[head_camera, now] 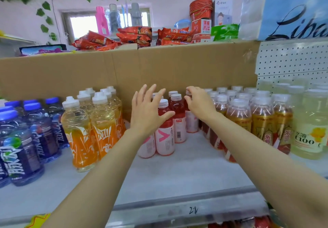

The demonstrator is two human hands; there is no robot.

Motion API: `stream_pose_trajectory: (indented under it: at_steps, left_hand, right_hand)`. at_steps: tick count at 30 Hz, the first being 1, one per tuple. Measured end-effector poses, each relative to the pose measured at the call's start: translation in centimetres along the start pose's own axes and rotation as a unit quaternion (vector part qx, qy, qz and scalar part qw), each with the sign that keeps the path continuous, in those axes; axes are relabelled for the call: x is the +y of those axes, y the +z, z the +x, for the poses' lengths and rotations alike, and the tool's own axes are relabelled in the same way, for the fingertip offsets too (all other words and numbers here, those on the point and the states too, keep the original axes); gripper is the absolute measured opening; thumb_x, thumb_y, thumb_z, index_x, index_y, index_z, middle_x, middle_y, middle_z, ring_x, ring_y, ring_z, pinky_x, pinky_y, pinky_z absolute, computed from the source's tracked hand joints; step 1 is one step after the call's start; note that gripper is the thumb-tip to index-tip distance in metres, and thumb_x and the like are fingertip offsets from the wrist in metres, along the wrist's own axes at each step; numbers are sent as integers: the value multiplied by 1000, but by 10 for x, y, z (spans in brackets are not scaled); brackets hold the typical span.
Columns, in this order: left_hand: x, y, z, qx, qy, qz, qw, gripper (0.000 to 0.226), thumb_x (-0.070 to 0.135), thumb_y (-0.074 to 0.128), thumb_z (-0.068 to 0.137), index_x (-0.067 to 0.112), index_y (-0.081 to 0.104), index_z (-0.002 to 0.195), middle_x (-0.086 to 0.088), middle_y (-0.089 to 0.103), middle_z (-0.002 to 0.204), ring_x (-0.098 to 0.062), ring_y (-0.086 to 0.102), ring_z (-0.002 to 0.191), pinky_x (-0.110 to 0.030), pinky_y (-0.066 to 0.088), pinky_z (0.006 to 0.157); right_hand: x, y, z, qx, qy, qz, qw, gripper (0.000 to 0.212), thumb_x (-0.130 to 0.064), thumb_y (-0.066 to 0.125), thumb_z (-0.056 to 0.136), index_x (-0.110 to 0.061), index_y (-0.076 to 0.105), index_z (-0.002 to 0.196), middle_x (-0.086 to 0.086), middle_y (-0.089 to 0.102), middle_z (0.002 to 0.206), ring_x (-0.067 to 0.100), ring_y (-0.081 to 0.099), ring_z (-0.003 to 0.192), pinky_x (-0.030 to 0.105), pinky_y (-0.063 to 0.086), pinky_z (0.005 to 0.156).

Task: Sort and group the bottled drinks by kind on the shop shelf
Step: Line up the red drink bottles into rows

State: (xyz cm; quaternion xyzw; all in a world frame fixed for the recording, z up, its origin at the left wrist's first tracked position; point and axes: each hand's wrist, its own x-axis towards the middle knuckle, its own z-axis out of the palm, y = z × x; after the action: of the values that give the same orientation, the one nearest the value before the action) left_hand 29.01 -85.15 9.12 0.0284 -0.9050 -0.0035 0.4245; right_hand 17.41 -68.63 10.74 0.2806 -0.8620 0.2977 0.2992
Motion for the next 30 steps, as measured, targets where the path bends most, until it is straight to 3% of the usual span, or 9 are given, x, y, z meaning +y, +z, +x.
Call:
stream_pose_trajectory:
  at_steps: [3,6,10,13,18,22,27,30]
  left_hand:
    - [-2,14,5,-38,9,54,998,75,74,50,87,34,41,149,3,40,157,-23,24,149,-46,14,120]
    - [-3,19,5,-28,7,65,997,67,73,53,86,32,49,139,8,60,136,-20,48,129,-41,25,107]
    - [-4,21,3,-12,12,72,997,67,72,51,87,31,50,140,9,62,132,-18,53,125,-40,24,105]
    - [-4,21,1,-6,11,74,997,67,72,48,88,31,49,142,9,61,135,-17,52,128,-40,21,106]
    - [-1,20,1,-11,3,67,998,68,71,48,89,31,48,144,9,59,138,-17,50,130,-41,20,107]
    - [-2,21,1,-8,9,70,997,67,71,47,90,31,46,144,9,57,140,-16,48,132,-40,20,106]
    - [-3,22,1,-7,8,72,997,66,72,46,89,33,45,142,10,55,141,-17,46,131,-42,22,108]
    - [0,21,0,-9,8,67,998,68,71,48,89,30,44,143,7,54,142,-19,44,133,-44,20,110]
  right_hand:
    - [10,0,29,-39,12,-75,996,33,-19,48,102,-4,52,131,17,56,130,36,50,121,43,43,94]
    - [15,4,57,-91,48,-103,989,26,-17,48,101,-2,54,121,19,55,126,38,52,119,40,44,90]
    - [14,8,92,-179,109,-93,973,25,-11,52,97,1,60,116,22,63,123,37,61,111,31,43,74]
    - [18,13,102,-230,131,-79,961,27,-14,50,101,5,61,118,22,64,122,34,62,104,33,47,77]
    - [24,19,92,-212,143,-69,964,30,-19,53,99,3,61,118,21,64,122,34,62,108,32,47,82]
    - [9,3,76,-186,129,-112,968,19,-11,56,95,2,65,107,21,67,116,38,64,106,31,45,72]
    - [-12,-26,40,-128,110,-144,975,6,-13,62,91,-8,58,92,16,68,111,35,65,104,31,43,69]
    - [-25,-28,12,-101,87,-137,982,26,-16,65,90,-10,47,71,15,67,97,35,65,98,32,41,66]
